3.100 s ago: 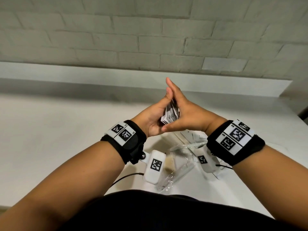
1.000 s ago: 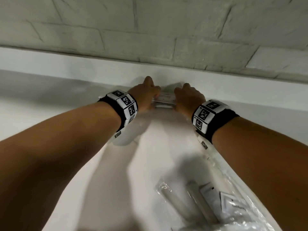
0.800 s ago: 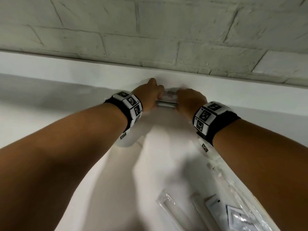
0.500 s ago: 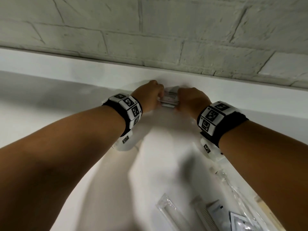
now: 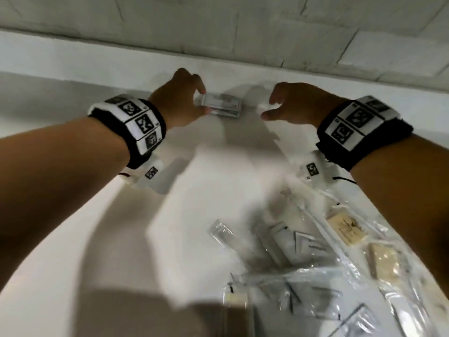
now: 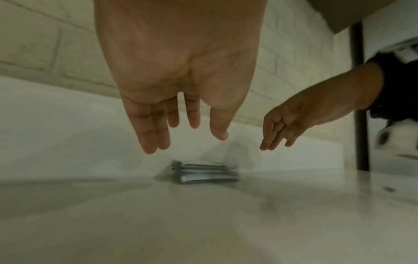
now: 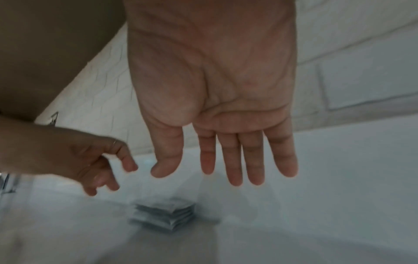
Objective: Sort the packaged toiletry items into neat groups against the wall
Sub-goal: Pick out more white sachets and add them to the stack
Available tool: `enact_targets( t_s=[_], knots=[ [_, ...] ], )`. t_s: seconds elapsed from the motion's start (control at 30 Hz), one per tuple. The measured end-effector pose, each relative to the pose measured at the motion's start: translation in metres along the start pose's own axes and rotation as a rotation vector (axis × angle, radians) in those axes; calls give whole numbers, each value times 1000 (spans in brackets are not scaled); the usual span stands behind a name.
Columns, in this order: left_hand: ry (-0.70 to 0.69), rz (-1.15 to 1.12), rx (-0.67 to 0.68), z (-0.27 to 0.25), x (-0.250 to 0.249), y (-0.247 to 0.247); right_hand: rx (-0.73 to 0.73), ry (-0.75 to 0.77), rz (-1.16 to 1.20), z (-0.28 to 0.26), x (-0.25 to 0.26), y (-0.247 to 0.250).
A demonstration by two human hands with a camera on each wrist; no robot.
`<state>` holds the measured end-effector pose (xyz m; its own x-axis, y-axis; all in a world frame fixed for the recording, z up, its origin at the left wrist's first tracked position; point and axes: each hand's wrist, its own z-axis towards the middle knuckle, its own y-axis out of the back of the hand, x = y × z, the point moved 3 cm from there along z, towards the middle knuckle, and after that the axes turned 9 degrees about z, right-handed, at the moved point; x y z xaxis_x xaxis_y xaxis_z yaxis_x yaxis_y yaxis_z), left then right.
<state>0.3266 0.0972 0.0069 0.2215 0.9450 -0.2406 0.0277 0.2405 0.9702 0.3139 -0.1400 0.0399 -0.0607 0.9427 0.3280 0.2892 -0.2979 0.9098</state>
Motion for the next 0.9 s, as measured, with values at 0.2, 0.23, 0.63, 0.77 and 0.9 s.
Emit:
enact_targets(
  t_s=[0.2, 0.23, 0.63, 0.77, 0.9],
  knots=[
    [-225, 9, 225, -88, -60, -8, 121, -37, -13, -117, -39, 1],
    [-282, 10, 284, -107, -74, -13, 120, -56, 23, -138, -44, -3],
    [-675, 309, 433, -169, -199, -70, 142, -17, 64, -241, -67, -92],
    [-589, 321, 436, -166, -200, -74, 143, -65, -121, -235, -85, -94],
    [-483, 310, 488, -168, -202, -79, 142, -97, -139, -233, -90, -97]
  ],
)
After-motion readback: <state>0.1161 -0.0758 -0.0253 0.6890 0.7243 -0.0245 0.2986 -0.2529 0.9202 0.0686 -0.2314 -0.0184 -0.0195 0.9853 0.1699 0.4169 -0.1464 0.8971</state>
